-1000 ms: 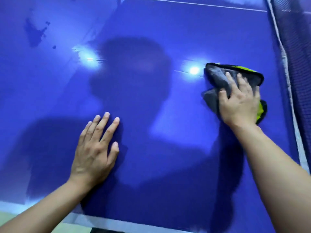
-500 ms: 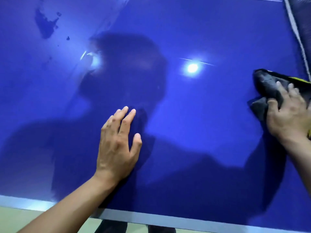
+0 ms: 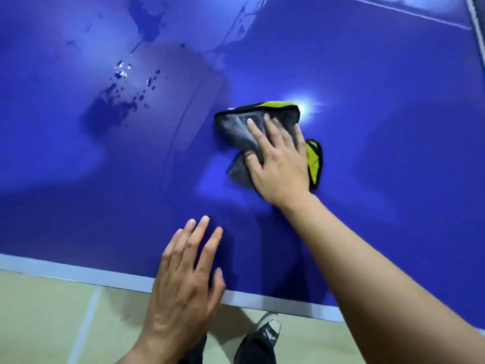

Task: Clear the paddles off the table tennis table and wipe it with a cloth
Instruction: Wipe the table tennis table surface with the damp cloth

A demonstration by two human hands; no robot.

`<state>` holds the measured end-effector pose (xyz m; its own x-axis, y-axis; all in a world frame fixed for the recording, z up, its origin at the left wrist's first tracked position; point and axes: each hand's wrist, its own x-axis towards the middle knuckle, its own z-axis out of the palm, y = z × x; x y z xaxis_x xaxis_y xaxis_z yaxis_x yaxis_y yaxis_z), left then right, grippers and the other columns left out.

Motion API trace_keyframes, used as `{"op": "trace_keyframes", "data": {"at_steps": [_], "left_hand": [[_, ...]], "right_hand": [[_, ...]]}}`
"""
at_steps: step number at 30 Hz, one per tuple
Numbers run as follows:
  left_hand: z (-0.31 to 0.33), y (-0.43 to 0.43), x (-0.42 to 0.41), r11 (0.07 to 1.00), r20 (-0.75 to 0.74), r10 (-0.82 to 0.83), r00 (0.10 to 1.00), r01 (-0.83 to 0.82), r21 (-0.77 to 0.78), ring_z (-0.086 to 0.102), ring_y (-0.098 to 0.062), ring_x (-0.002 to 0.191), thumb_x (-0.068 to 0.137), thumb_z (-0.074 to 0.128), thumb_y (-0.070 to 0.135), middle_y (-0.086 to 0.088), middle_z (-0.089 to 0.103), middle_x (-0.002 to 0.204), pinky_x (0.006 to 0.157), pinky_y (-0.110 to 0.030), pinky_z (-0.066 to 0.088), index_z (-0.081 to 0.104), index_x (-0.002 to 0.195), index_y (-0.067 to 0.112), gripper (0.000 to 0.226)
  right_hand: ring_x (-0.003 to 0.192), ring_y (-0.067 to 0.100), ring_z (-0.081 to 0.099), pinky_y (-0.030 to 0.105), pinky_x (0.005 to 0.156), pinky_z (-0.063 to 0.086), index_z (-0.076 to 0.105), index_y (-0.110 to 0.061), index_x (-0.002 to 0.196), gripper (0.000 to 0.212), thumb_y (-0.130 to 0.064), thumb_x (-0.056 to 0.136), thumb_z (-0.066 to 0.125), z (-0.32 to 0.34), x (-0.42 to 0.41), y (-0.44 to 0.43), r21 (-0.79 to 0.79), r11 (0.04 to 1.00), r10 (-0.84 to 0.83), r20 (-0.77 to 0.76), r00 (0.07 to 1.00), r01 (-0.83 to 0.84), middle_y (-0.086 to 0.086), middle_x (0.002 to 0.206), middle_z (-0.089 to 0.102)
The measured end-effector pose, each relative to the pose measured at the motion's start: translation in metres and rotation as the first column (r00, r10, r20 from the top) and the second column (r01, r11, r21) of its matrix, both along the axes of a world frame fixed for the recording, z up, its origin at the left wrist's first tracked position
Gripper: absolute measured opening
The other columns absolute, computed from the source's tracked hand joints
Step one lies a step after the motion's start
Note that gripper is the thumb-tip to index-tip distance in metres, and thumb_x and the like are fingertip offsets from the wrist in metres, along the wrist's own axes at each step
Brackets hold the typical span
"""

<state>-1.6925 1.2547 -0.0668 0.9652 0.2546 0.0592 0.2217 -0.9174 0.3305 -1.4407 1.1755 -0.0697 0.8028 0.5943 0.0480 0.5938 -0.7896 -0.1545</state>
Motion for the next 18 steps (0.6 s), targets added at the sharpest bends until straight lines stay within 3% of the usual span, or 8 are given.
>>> {"op": "trace_keyframes", "data": {"at_steps": [3,7,9,14,18], "left_hand": [[-0.001,-0.004,0.001,0.997,0.028,0.075,0.997,-0.074,-0.034,0.042,-0.034,0.143,0.085,0.046,0.027,-0.012,0.044,0.154,0.115,-0.051,0.032,0.057,0.140,0.009,0.059],[0.005,-0.022,0.017,0.979,-0.005,0.197,0.980,-0.197,-0.044,0.044,-0.039,0.138,0.084,0.045,0.027,-0.017,0.049,0.147,0.115,-0.054,0.033,0.060,0.132,0.005,0.055],[0.005,-0.033,0.019,0.983,-0.001,0.180,0.984,-0.180,-0.046,0.041,-0.038,0.141,0.085,0.045,0.026,-0.016,0.046,0.150,0.116,-0.053,0.031,0.056,0.136,0.005,0.056],[-0.003,-0.077,0.015,0.999,0.005,-0.004,1.000,0.004,0.032,0.033,-0.034,0.148,0.092,0.043,0.028,-0.013,0.035,0.159,0.120,-0.052,0.028,0.043,0.150,0.007,0.061],[-0.010,-0.121,0.019,0.992,-0.022,-0.081,0.996,0.083,0.098,0.025,-0.034,0.151,0.096,0.038,0.036,-0.013,0.027,0.164,0.121,-0.054,0.024,0.035,0.155,0.012,0.064]], "right_hand": [[0.155,0.013,0.020,0.046,0.127,0.004,0.031,-0.036,0.159,0.063,-0.048,0.097,0.038,0.000,-0.035,0.030,0.033,0.992,0.119,-0.025,0.993,-0.118,0.000,0.168,0.026],[0.156,0.011,0.016,0.043,0.127,0.000,0.030,-0.038,0.159,0.059,-0.046,0.101,0.039,-0.003,-0.035,0.027,0.052,0.989,0.143,-0.062,0.988,-0.140,-0.003,0.169,0.024],[0.156,0.011,0.016,0.042,0.127,-0.003,0.030,-0.039,0.159,0.058,-0.047,0.102,0.039,-0.003,-0.031,0.022,0.084,0.988,0.134,-0.086,0.987,-0.127,-0.003,0.168,0.024],[0.156,0.012,0.014,0.044,0.127,-0.001,0.031,-0.038,0.158,0.059,-0.049,0.101,0.037,-0.005,-0.008,-0.045,0.114,0.989,-0.081,-0.097,0.992,0.092,-0.002,0.169,0.024],[0.155,0.014,0.018,0.043,0.127,0.000,0.029,-0.039,0.159,0.060,-0.049,0.100,0.036,-0.008,0.023,-0.155,0.088,0.961,-0.257,-0.053,0.965,0.261,-0.004,0.169,0.023]]}}
